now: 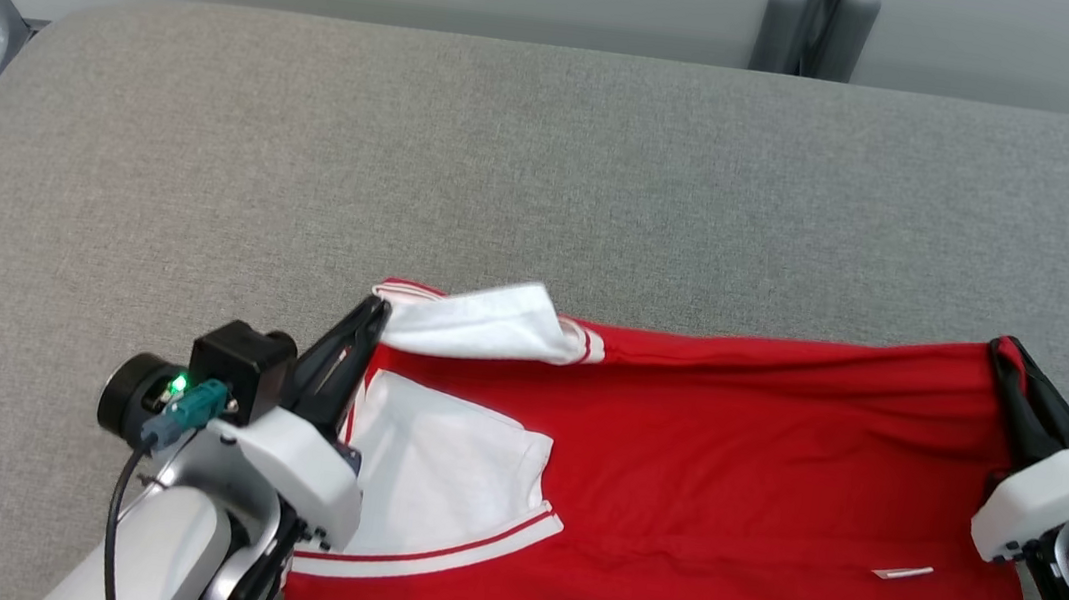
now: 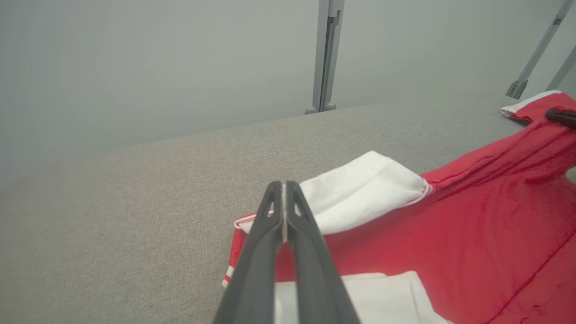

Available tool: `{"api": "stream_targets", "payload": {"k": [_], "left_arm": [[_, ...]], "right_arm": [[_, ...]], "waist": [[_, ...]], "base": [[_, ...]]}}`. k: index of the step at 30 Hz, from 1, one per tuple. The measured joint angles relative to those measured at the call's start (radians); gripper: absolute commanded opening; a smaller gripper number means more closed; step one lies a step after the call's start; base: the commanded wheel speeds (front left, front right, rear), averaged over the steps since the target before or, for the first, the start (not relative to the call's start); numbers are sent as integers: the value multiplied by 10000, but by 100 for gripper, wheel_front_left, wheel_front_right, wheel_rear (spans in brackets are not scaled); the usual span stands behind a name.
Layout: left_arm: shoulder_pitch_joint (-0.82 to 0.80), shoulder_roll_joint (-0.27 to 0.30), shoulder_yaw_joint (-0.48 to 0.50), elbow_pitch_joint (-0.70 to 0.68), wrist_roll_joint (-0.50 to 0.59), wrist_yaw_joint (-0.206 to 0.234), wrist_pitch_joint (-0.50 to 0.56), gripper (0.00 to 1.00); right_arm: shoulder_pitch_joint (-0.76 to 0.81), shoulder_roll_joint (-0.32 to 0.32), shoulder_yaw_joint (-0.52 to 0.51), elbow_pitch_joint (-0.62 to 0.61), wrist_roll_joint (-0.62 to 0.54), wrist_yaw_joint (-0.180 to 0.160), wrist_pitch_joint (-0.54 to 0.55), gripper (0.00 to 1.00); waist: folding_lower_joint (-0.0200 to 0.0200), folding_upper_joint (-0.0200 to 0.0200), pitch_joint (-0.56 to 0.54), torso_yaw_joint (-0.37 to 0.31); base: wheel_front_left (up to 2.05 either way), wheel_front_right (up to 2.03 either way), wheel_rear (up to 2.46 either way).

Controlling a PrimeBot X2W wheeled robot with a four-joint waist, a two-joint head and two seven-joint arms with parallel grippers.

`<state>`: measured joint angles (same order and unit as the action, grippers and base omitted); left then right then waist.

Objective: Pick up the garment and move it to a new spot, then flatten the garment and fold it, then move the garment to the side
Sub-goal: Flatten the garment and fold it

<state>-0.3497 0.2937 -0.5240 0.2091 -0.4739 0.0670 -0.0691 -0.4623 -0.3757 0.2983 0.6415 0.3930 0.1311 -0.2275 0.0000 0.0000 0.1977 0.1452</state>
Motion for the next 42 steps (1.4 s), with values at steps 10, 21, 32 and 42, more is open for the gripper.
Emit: {"api": "stream_targets", "payload": {"k": [10, 21, 32, 42], "left_arm": [[1327, 884, -332, -982, 73, 151, 803, 0], [2240, 1643, -844, -1804, 54, 84, 1893, 0], [2849, 1946, -1104, -2220, -619, -130, 2918, 100], [2927, 2136, -834, -2564, -602, 217, 2778, 100]], "right_arm": [[1102, 29, -474, -458, -222, 0, -209, 0], [2087, 274, -993, -1112, -686, 0, -280, 0], [3395, 182, -1338, -2452, 454, 0, 1708, 100], [4163, 587, -2834, -4276, 176, 0, 2719, 100]], "waist": [[0, 0, -474, 7], [0, 0, -786, 46], [0, 0, -1077, -58], [0, 0, -1174, -246]], "base": [[0, 0, 0], [0, 0, 0], [0, 0, 0], [0, 0, 0]]}}
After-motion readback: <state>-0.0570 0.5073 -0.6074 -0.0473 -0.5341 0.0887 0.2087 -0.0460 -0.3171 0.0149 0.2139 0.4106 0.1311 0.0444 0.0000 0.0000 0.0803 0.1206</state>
